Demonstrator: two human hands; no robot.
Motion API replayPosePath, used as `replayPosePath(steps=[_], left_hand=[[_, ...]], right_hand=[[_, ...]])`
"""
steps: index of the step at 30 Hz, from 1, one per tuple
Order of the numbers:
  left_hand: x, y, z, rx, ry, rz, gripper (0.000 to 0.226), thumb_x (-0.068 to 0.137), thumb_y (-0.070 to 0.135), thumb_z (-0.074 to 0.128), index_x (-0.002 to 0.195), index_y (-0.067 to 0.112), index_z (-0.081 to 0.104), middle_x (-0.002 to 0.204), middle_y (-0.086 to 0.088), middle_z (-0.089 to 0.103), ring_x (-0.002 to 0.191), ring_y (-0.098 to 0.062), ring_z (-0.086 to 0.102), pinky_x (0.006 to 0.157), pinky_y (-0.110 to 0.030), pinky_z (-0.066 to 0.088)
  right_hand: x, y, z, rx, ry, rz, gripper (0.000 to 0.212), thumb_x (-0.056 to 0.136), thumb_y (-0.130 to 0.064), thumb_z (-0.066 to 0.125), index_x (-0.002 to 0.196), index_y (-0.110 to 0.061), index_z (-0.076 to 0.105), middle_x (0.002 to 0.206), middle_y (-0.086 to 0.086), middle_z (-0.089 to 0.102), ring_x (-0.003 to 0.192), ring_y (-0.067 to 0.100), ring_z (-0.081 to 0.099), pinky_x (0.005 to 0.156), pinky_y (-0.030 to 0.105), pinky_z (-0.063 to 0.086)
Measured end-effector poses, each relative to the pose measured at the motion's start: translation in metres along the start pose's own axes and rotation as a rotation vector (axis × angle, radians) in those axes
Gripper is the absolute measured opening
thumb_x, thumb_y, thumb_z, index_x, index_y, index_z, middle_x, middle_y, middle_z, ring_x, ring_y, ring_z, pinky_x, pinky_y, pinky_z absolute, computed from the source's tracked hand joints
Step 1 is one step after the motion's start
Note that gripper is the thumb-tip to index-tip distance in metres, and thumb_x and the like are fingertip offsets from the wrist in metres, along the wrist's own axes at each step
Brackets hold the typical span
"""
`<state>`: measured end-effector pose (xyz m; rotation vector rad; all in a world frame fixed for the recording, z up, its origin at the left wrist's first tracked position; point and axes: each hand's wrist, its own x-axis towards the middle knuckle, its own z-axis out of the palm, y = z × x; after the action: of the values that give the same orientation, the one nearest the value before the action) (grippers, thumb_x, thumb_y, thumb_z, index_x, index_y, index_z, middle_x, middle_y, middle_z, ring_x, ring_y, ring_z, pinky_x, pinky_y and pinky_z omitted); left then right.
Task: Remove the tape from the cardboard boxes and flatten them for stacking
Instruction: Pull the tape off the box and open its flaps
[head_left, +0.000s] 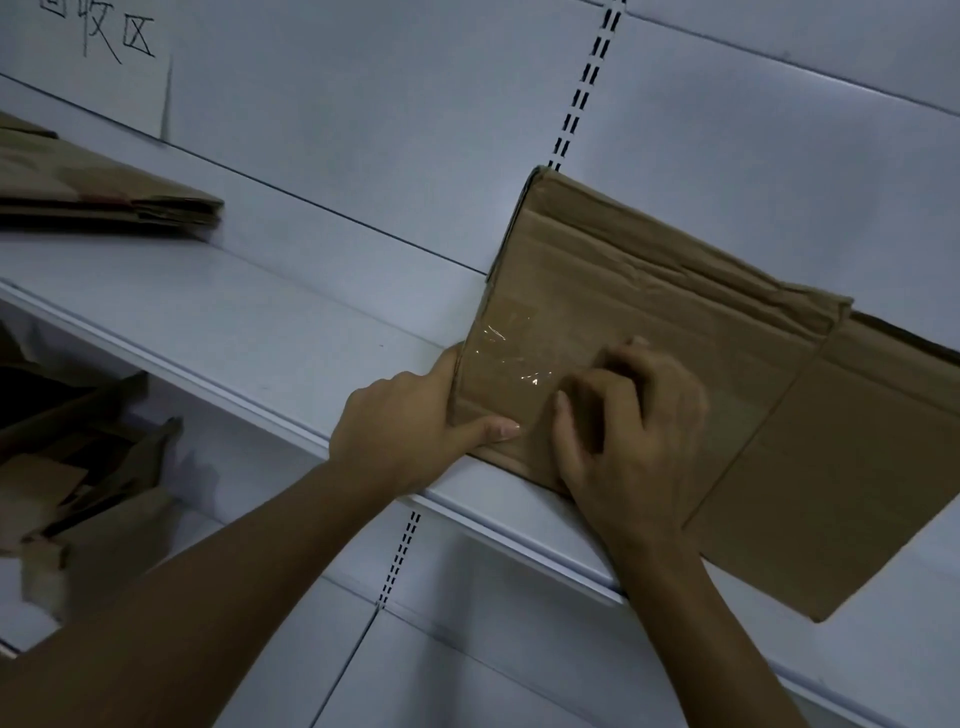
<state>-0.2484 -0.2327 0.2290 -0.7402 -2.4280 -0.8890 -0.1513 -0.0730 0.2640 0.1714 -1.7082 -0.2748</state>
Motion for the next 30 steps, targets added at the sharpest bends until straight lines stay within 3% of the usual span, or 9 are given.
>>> replayPosePath(steps=[4, 7, 14, 23, 28, 30], left_hand=[[-0.001, 0.001, 0.000, -0.009, 0.007, 0.009, 0.111, 0.050, 0.096, 0.013, 0.142, 0.034, 0.024, 0.093, -0.002, 0.066, 0.077, -0.021, 0.060, 0.066, -0.028, 0.040], [-0.001, 0.001, -0.001, -0.032, 0.021, 0.022, 0.112, 0.050, 0.096, 0.010, 0.141, 0.034, 0.025, 0.091, -0.001, 0.066, 0.071, -0.018, 0.054, 0.065, -0.028, 0.039], [-0.001, -0.002, 0.001, -0.053, 0.061, 0.058, 0.109, 0.050, 0.100, 0.006, 0.138, 0.037, 0.023, 0.085, 0.001, 0.066, 0.075, -0.021, 0.062, 0.065, -0.029, 0.044], [-0.006, -0.002, 0.001, -0.118, 0.102, 0.134, 0.098, 0.054, 0.099, 0.018, 0.136, 0.046, 0.030, 0.090, 0.007, 0.071, 0.077, -0.016, 0.066, 0.068, -0.032, 0.054], [-0.005, -0.001, 0.003, -0.116, 0.082, 0.132, 0.100, 0.053, 0.099, 0.023, 0.135, 0.043, 0.033, 0.101, 0.009, 0.071, 0.086, -0.016, 0.068, 0.073, -0.033, 0.055], [-0.004, 0.001, 0.001, -0.120, 0.094, 0.141, 0.099, 0.053, 0.096, 0.027, 0.135, 0.041, 0.036, 0.103, 0.010, 0.071, 0.086, -0.016, 0.068, 0.069, -0.028, 0.049]], right_hand=[[-0.003, 0.002, -0.006, -0.103, 0.033, -0.084, 0.021, 0.084, -0.024, 0.066, 0.066, -0.013, 0.068, 0.068, 0.007, 0.055, 0.069, 0.024, 0.048, 0.071, 0.035, 0.033], [-0.002, -0.001, -0.005, -0.084, 0.019, -0.163, 0.019, 0.084, -0.024, 0.068, 0.067, -0.016, 0.071, 0.062, 0.004, 0.052, 0.058, 0.024, 0.050, 0.066, 0.034, 0.032], [0.000, 0.000, -0.005, -0.052, -0.053, -0.159, 0.014, 0.087, -0.020, 0.069, 0.097, -0.015, 0.077, 0.063, 0.007, 0.054, 0.056, 0.024, 0.049, 0.057, 0.033, 0.032], [0.003, -0.005, -0.005, 0.022, -0.028, -0.029, 0.016, 0.086, -0.019, 0.071, 0.100, -0.010, 0.075, 0.060, 0.009, 0.049, 0.055, 0.025, 0.043, 0.053, 0.033, 0.030], [0.003, -0.006, -0.007, 0.013, -0.032, -0.081, 0.002, 0.081, -0.008, 0.075, 0.082, -0.007, 0.075, 0.060, 0.008, 0.054, 0.054, 0.025, 0.048, 0.055, 0.032, 0.029], [0.004, -0.011, -0.007, -0.004, -0.045, -0.074, 0.003, 0.079, -0.004, 0.075, 0.079, -0.006, 0.073, 0.062, 0.009, 0.055, 0.055, 0.026, 0.049, 0.056, 0.033, 0.029]])
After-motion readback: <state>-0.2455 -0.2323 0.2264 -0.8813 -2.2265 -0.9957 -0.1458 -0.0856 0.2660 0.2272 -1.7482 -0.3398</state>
